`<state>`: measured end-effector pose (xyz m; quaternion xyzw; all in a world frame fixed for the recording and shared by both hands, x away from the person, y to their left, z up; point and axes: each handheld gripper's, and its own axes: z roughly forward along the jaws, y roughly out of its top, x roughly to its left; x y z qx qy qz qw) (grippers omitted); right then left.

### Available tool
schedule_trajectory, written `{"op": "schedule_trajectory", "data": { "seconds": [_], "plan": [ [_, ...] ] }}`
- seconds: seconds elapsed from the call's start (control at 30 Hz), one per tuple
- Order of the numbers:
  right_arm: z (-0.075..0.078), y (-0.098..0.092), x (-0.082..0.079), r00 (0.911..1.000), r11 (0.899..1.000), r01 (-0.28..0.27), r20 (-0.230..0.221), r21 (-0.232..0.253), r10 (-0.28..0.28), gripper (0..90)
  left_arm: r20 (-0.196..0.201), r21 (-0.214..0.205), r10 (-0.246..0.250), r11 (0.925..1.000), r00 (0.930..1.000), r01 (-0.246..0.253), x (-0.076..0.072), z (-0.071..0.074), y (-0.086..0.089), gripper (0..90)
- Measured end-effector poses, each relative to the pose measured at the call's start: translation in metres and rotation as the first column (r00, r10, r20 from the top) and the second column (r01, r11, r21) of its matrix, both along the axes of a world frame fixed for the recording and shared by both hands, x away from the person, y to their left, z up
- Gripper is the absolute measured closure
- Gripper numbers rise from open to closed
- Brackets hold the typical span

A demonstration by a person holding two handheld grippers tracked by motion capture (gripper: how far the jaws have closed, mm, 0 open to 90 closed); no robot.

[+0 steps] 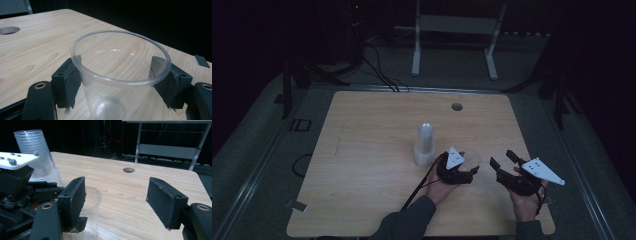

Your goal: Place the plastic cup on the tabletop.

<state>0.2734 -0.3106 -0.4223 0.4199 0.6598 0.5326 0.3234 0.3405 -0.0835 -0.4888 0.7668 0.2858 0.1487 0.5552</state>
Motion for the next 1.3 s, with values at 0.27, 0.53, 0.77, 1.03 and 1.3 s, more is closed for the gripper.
{"op": "schedule_trajectory", "data": {
  "seconds": [0.27, 0.53, 0.77, 1.03, 1.3],
  "plan": [
    [-0.0004, -0.0002, 0.0003, 1.0000, 1.000, 0.001, 0.000, 0.001, -0.001, 31.1, -0.005, 0.009, 0.005, 0.9999, 1.0000, -0.005, -0.0006, 0.0000, 0.0001, 24.5],
    [-0.0008, -0.0003, 0.0009, 1.0000, 1.000, 0.000, -0.003, -0.002, 0.000, 31.1, -0.014, 0.011, 0.005, 0.9999, 0.9999, -0.005, -0.0006, 0.0002, 0.0001, 20.8],
    [-0.0009, -0.0004, 0.0008, 1.0000, 1.000, 0.000, -0.003, -0.002, 0.000, 31.1, -0.016, 0.015, 0.014, 0.9998, 0.9998, -0.013, -0.0010, 0.0019, 0.0010, 14.4],
    [-0.0011, -0.0003, 0.0009, 1.0000, 1.000, -0.001, -0.004, -0.002, 0.001, 31.0, -0.017, 0.012, 0.004, 0.9999, 0.9999, -0.004, -0.0022, 0.0018, 0.0010, 12.9],
    [-0.0010, -0.0003, 0.0014, 1.0000, 1.000, -0.001, -0.003, -0.003, 0.001, 31.0, -0.018, 0.012, 0.003, 0.9999, 0.9998, -0.003, -0.0024, 0.0020, 0.0020, 11.5]
  ]
}}
